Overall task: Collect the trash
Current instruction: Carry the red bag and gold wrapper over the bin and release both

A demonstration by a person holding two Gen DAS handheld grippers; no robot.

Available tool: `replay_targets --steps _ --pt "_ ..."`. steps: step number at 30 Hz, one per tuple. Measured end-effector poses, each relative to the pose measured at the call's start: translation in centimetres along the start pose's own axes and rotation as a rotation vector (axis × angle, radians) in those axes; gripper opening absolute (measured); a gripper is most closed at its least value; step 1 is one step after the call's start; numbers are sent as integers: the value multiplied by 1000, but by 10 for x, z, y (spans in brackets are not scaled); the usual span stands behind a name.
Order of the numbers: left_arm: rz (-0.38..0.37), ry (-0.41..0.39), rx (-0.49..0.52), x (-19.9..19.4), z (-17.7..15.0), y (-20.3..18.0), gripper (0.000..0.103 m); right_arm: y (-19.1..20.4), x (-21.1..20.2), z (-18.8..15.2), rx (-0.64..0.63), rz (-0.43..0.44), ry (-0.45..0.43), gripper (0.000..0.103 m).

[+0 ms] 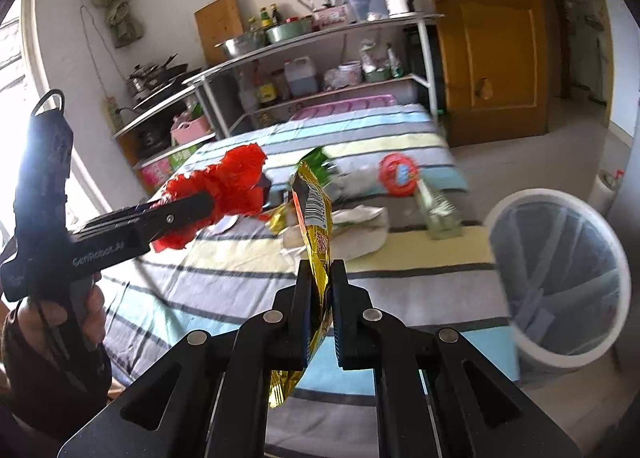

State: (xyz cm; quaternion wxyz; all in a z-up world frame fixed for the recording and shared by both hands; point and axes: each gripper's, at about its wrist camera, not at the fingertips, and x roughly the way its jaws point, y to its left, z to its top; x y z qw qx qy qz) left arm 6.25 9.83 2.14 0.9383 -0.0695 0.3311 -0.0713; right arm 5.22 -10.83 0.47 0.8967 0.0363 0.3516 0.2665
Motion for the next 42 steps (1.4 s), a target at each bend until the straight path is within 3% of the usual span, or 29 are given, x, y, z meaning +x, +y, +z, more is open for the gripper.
replay_targets --steps 13,19,25,33,40,42 --pt "-177 22 109 41 26 -88 52 -78 -37 20 112 -145 -75 9" --pt "-240 63 163 68 33 -132 52 -120 -44 23 163 -198 -75 9" --pt "-284 118 207 96 29 -176 52 -169 -37 19 212 -267 -18 9" --pt "-262 212 244 142 18 -213 52 -220 -9 5 254 -361 82 9" --pt "-250 234 250 153 14 -220 54 -242 6 -5 277 -402 138 11" --pt "-249 237 239 153 14 -220 61 -246 8 -6 291 -407 144 13"
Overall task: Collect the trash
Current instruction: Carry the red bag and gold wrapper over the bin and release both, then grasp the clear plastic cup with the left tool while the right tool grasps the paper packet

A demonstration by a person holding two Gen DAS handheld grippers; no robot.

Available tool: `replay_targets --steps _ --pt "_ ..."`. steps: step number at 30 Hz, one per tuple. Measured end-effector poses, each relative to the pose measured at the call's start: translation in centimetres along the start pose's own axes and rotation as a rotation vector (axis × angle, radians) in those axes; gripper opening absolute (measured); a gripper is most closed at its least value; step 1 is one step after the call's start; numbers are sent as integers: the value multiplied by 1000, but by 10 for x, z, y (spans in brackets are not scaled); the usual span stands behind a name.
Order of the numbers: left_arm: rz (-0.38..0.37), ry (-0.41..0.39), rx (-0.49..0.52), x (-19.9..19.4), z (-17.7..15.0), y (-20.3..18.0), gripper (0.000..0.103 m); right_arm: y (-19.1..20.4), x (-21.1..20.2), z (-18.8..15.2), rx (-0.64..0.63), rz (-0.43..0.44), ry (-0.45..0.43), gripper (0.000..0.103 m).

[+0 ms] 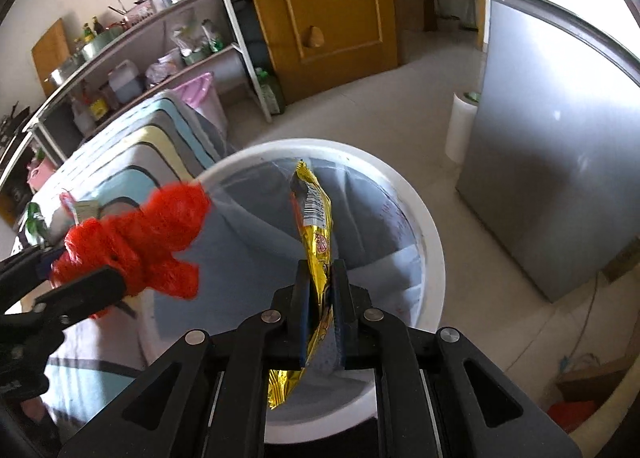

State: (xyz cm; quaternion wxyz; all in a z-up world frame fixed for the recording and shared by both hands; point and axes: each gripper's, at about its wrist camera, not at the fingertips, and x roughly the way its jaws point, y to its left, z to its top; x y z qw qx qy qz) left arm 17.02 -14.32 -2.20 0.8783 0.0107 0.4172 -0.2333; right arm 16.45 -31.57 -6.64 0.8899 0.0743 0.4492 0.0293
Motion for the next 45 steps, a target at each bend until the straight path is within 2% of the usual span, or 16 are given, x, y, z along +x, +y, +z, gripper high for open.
replay_targets --steps 2,5,13,24,27,30,33,38,45 --pt "-1 -7 -7 -2 0 1 66 0 1 -1 6 -6 4 23" --pt "8 -18 -15 -7 0 5 66 1 -1 -1 14 -4 -1 35" --pt "38 -78 -25 -37 -3 19 67 17 -19 -1 0 13 -45 36" --pt "117 -175 -94 -94 -19 58 70 69 -51 1 -73 117 -130 36" --pt "164 -201 -115 -109 -26 72 71 86 -53 0 -100 146 -133 36" --pt "179 -219 -156 -123 -36 88 71 103 -54 -2 -130 177 -137 36" --pt "254 -233 -153 -136 -45 101 73 121 -52 -2 -166 202 -134 36" --pt "293 -258 -206 -156 -61 129 74 155 -40 -1 -231 249 -111 36" --pt "374 -264 -306 -176 -88 177 75 192 -18 2 -316 266 -75 36"
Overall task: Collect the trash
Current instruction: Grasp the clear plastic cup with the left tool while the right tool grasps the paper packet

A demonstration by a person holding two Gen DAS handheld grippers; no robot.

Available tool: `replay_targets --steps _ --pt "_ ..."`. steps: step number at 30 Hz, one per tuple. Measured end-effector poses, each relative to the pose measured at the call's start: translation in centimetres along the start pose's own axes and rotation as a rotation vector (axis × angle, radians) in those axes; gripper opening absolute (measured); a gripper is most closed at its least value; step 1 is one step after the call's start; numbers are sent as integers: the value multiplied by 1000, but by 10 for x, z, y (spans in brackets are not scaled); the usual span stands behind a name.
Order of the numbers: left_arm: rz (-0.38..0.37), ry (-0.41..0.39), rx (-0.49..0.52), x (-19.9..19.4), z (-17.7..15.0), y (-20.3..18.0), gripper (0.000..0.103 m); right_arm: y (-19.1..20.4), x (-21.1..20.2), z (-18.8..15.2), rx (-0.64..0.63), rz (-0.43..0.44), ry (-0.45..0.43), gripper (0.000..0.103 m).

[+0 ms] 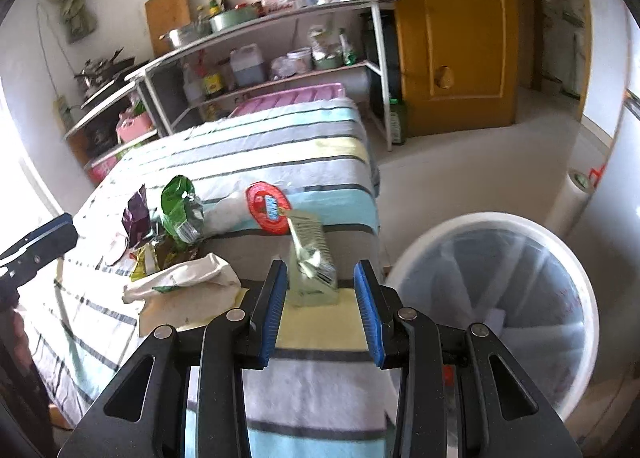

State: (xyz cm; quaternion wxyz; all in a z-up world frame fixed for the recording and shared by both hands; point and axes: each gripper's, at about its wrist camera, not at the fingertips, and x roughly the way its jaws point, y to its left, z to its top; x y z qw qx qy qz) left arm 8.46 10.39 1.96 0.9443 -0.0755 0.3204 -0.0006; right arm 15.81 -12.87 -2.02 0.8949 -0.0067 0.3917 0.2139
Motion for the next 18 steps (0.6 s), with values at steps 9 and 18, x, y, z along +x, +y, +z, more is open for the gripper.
replay_targets --steps 9,18 --pt "104 24 -60 1 -15 59 80 8 36 9 -37 4 66 42" --pt "135 96 -93 18 -25 92 83 13 58 13 -60 -27 113 44"
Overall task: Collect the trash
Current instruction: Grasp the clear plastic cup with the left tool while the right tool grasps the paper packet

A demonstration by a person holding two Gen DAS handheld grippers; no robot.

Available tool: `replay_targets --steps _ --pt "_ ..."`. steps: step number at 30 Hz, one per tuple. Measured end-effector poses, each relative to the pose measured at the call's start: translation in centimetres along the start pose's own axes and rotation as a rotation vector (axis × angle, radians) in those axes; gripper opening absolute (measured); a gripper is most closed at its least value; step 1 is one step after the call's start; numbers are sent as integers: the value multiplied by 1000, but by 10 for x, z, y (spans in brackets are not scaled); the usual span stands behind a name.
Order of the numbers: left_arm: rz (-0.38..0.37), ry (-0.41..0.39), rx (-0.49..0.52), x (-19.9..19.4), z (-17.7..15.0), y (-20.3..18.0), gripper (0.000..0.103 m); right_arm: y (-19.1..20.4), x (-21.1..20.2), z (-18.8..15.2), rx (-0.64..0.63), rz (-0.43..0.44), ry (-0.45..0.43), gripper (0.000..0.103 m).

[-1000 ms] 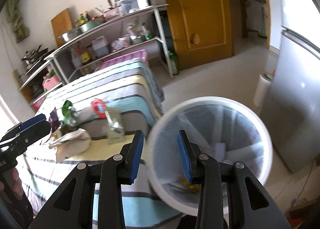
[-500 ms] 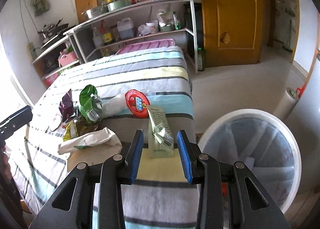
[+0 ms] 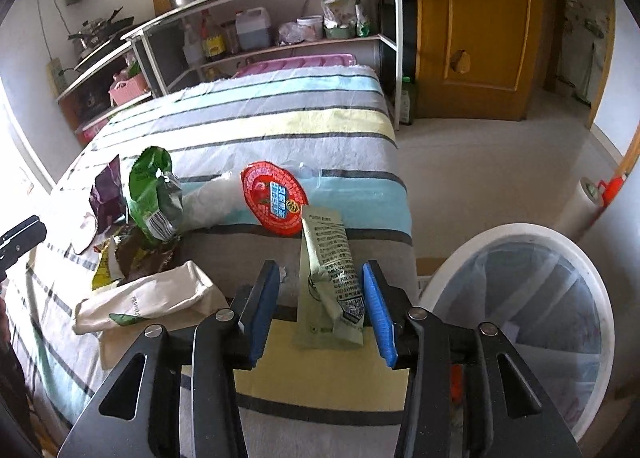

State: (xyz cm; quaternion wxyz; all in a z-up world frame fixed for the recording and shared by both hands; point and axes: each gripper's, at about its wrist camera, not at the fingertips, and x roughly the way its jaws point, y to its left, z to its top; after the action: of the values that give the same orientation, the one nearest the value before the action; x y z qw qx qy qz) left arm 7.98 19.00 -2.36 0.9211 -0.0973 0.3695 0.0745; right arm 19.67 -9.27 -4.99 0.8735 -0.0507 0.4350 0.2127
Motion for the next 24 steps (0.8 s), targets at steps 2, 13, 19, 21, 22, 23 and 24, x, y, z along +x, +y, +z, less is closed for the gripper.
replay_targets --steps 2,13,19,21,22,23,24 --pt "-11 23 -7 7 0 3 83 0 1 2 1 1 -1 44" --pt "-27 61 30 37 8 -9 83 1 0 1 2 10 -3 40" --pt "-34 66 33 41 11 -12 69 1 -1 -1 5 12 -4 32" --pt "-38 75 33 42 11 -12 52 1 -1 -1 10 15 -6 30" --pt "-41 79 32 43 11 -12 50 1 -1 -1 11 16 -7 28" --pt "-45 83 29 44 11 -12 43 1 -2 0 11 19 -8 27" --pt "-46 86 27 45 12 -11 40 1 -2 -1 11 23 -10 27"
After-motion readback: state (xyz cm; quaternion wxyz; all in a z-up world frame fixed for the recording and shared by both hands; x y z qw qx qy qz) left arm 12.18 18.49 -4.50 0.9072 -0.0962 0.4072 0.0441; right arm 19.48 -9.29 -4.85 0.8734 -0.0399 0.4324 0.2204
